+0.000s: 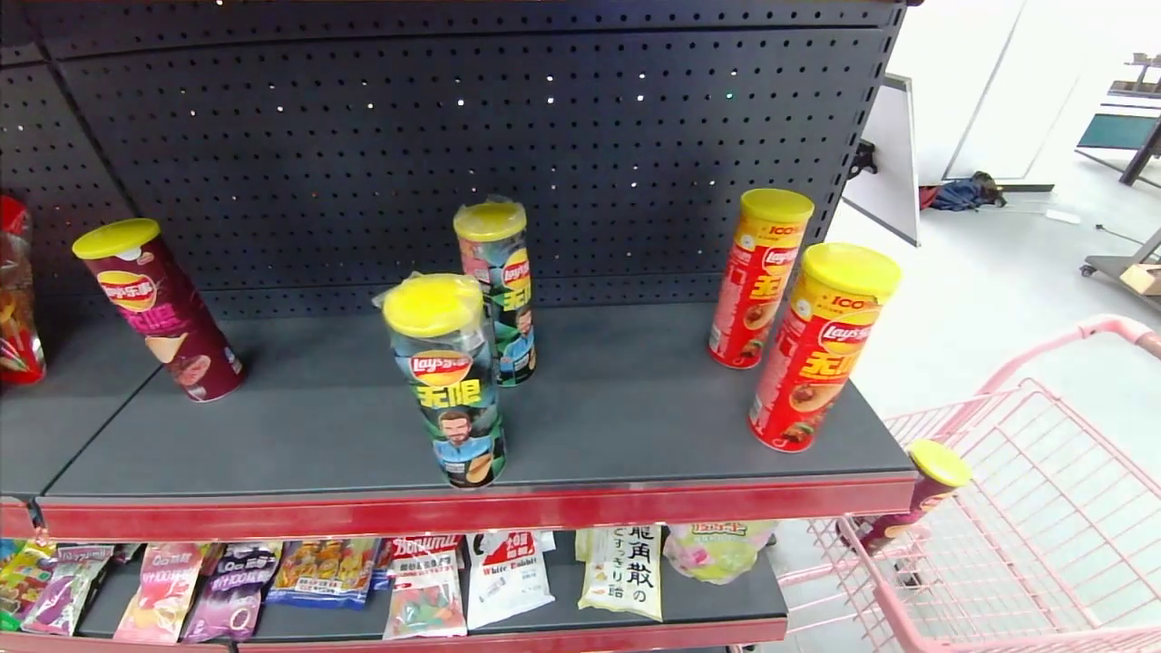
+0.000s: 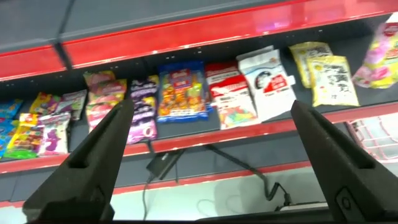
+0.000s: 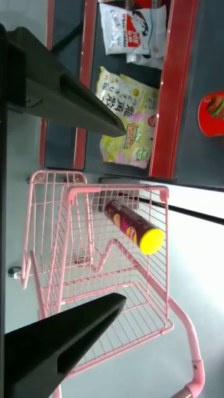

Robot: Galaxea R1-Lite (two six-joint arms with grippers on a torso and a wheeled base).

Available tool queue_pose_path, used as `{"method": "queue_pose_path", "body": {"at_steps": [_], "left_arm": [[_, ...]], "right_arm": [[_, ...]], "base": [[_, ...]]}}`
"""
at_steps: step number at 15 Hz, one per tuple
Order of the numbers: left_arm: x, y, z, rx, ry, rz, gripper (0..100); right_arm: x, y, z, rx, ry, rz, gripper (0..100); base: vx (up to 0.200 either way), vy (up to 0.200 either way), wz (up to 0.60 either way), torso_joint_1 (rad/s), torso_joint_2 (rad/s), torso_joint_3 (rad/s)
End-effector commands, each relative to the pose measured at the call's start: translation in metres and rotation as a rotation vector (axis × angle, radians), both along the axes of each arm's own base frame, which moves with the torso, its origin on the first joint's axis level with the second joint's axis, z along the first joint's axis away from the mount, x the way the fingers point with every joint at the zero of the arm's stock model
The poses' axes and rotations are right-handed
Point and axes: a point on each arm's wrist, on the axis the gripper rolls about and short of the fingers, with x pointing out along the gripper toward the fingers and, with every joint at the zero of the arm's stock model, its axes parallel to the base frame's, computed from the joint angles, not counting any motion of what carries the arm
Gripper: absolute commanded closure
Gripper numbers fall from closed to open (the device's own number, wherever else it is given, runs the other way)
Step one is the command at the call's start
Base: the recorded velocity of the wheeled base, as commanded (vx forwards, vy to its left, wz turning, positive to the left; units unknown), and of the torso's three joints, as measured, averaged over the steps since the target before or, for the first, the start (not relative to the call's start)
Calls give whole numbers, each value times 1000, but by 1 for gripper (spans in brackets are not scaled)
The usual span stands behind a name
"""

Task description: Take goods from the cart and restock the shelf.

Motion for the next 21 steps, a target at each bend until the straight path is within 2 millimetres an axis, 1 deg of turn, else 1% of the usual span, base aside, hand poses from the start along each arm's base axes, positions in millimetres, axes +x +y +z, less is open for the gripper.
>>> {"method": "queue_pose_path", "body": {"at_steps": [1, 5, 10, 17, 19, 20, 21], "left_arm": [[0, 0, 0, 1, 4, 0, 0], [0, 0, 0, 3, 4, 0, 0], [0, 0, 0, 8, 3, -3, 0], [0, 0, 0, 10, 4, -4, 0], [0, 0, 0, 7, 4, -3, 0], [0, 0, 0, 7, 4, -3, 0], [0, 0, 0, 5, 4, 4, 0]], "right_arm": [[0, 0, 0, 0, 3, 8, 0], [0, 2, -2, -5, 14, 70, 0], [-1, 2, -8, -2, 17, 85, 0], [-2, 2, -13, 0, 23, 100, 0], [-2, 2, -17, -1, 30, 98, 0], [-5, 1, -21, -1, 24, 94, 0], [-9, 0, -30, 1, 13, 86, 0]], "base": [[0, 0, 0, 0, 0, 0], [0, 0, 0, 0, 0, 0], [0, 0, 0, 0, 0, 0], [0, 0, -600, 4, 5, 0], [0, 0, 0, 0, 0, 0], [0, 0, 0, 0, 0, 0], [0, 0, 0, 0, 0, 0]]}}
